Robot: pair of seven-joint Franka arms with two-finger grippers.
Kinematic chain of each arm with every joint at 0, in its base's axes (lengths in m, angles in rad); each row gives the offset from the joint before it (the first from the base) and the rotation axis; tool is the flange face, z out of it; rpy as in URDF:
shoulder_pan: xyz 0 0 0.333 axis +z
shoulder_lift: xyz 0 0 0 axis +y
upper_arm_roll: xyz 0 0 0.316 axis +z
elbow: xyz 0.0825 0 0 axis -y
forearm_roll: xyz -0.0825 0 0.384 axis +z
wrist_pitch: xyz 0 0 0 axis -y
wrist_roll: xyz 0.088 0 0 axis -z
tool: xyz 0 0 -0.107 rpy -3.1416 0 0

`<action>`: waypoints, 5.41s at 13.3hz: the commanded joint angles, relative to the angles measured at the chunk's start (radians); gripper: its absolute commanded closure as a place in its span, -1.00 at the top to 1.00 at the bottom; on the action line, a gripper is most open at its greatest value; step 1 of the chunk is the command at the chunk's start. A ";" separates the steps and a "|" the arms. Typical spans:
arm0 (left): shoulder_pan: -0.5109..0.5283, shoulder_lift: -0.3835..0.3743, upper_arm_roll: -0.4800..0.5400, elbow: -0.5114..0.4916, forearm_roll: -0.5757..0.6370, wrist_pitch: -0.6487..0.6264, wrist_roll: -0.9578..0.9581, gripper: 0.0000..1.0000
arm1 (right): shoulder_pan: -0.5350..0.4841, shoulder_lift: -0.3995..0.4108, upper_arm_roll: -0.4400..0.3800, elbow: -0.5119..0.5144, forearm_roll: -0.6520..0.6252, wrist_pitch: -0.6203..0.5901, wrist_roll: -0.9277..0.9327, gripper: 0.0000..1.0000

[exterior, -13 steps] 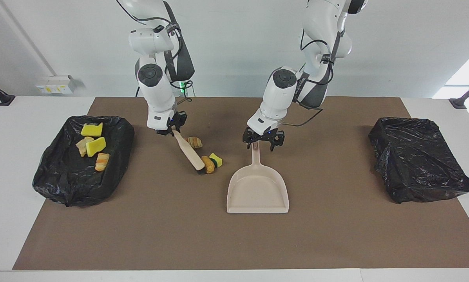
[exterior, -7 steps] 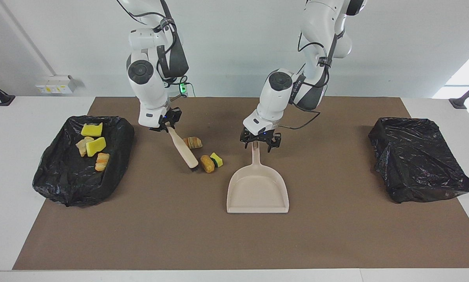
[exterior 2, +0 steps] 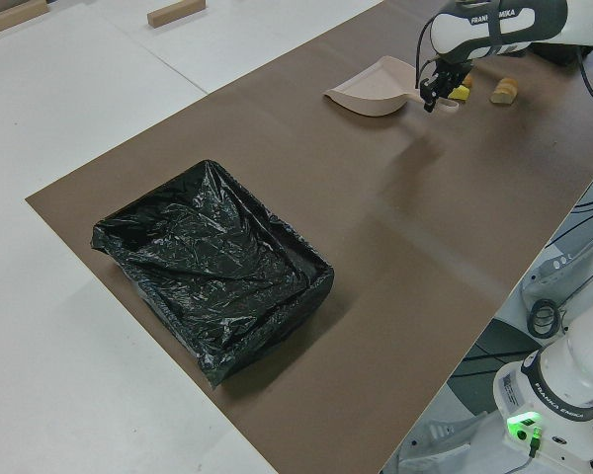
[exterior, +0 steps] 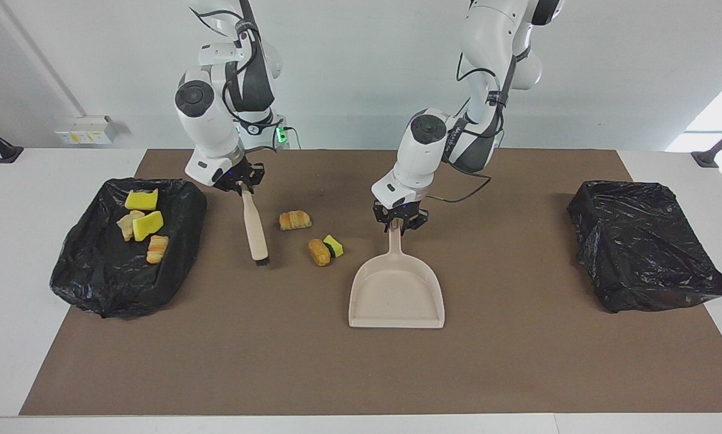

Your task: Sweep and dump trash in bin

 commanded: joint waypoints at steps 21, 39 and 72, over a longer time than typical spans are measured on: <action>0.280 -0.186 0.018 -0.007 0.081 -0.364 1.354 -1.00 | 0.297 0.123 0.011 -0.045 0.119 0.275 0.554 -1.00; 0.187 -0.183 0.018 -0.128 0.083 -0.211 1.302 -1.00 | 0.447 0.240 0.019 0.074 0.361 0.342 0.289 -1.00; 0.197 -0.175 0.018 -0.111 0.081 -0.214 1.201 -1.00 | 0.197 0.113 0.027 0.268 0.107 -0.224 0.086 -1.00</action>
